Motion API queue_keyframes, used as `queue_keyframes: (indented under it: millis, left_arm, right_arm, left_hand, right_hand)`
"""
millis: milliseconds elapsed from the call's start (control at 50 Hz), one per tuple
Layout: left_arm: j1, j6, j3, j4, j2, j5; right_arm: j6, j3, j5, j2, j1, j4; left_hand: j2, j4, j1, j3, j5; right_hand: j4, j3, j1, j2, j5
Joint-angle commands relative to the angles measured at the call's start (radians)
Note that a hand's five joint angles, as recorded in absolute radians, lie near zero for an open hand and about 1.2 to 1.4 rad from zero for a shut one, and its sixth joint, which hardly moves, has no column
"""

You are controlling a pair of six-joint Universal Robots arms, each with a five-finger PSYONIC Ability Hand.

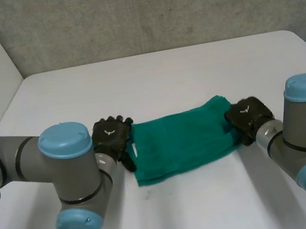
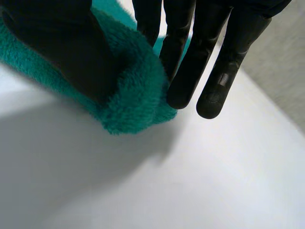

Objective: Fold the towel.

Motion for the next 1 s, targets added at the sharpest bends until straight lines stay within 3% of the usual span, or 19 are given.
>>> queue_keyframes:
  millis: [20,120,240,300,320,360,440,560,640,760,820,1000]
  left_arm:
    - [-0.003,0.0,-0.103,0.001,0.082,0.0]
    - [0.005,-0.005,-0.134,0.005,0.161,-0.007]
    - [0.049,-0.006,-0.154,0.005,0.232,-0.035]
    - [0.068,-0.005,-0.154,0.005,0.247,-0.037]
    - [0.071,-0.005,-0.152,0.005,0.247,-0.034]
    - [0.074,-0.005,-0.141,0.005,0.249,-0.029]
    - [0.062,-0.006,-0.108,0.007,0.24,-0.026]
    - [0.008,-0.019,-0.003,0.01,0.195,-0.027]
    - [-0.058,-0.042,0.086,0.01,0.145,-0.029]
    - [-0.103,-0.152,0.196,-0.004,0.039,0.005]
    - [-0.11,-0.169,0.228,-0.027,-0.022,0.019]
    - [-0.078,-0.164,0.209,-0.146,-0.075,-0.05]
  right_arm:
    - [-0.111,-0.166,0.03,-0.023,0.224,-0.014]
    - [-0.139,-0.279,-0.008,0.07,0.383,0.026]
    - [-0.248,-0.31,-0.166,0.164,0.469,0.072]
    - [-0.26,-0.317,-0.156,0.173,0.469,0.084]
    - [-0.256,-0.319,-0.131,0.169,0.466,0.084]
    - [-0.243,-0.313,-0.102,0.162,0.461,0.08]
    - [-0.123,-0.302,-0.025,0.12,0.452,0.063]
    - [0.15,-0.242,-0.011,-0.052,0.337,0.074]
    - [0.25,-0.231,-0.014,-0.066,0.297,0.1]
    - [0.267,-0.271,-0.019,-0.051,0.237,0.196]
    - [0.275,-0.325,-0.022,0.032,0.223,0.235]
    - [0.275,-0.471,-0.065,0.199,0.229,0.35]
  left_hand:
    - [-0.018,-0.021,-0.01,-0.028,-0.034]
    - [-0.021,-0.024,-0.013,-0.031,-0.037]
    - [-0.024,-0.027,-0.016,-0.034,-0.039]
    - [-0.024,-0.027,-0.016,-0.034,-0.039]
    - [-0.024,-0.027,-0.016,-0.034,-0.039]
    - [-0.021,-0.024,-0.013,-0.031,-0.037]
    - [-0.021,-0.024,-0.013,-0.031,-0.037]
    - [-0.015,-0.018,-0.007,-0.025,-0.031]
    - [-0.009,-0.012,-0.001,-0.019,-0.025]
    - [0.015,0.011,0.023,0.004,-0.001]
    - [0.035,0.031,0.043,0.025,0.019]
    - [0.035,0.032,0.043,0.025,0.019]
  right_hand:
    - [0.207,0.216,0.466,0.234,0.264]
    - [0.207,0.216,0.466,0.234,0.264]
    - [0.202,0.212,0.461,0.229,0.259]
    - [-0.336,-0.326,-0.077,-0.309,-0.279]
    - [-0.768,-0.759,-0.509,-0.741,-0.712]
    - [-1.015,-1.005,-0.756,-0.988,-0.958]
    - [-1.015,-1.005,-0.756,-0.988,-0.958]
    - [-1.015,-1.005,-0.756,-0.988,-0.958]
    - [-1.015,-1.005,-0.756,-0.988,-0.958]
    - [-1.015,-1.005,-0.756,-0.988,-0.958]
    - [-1.015,-1.005,-0.756,-0.988,-0.958]
    - [-1.015,-1.005,-0.756,-0.988,-0.958]
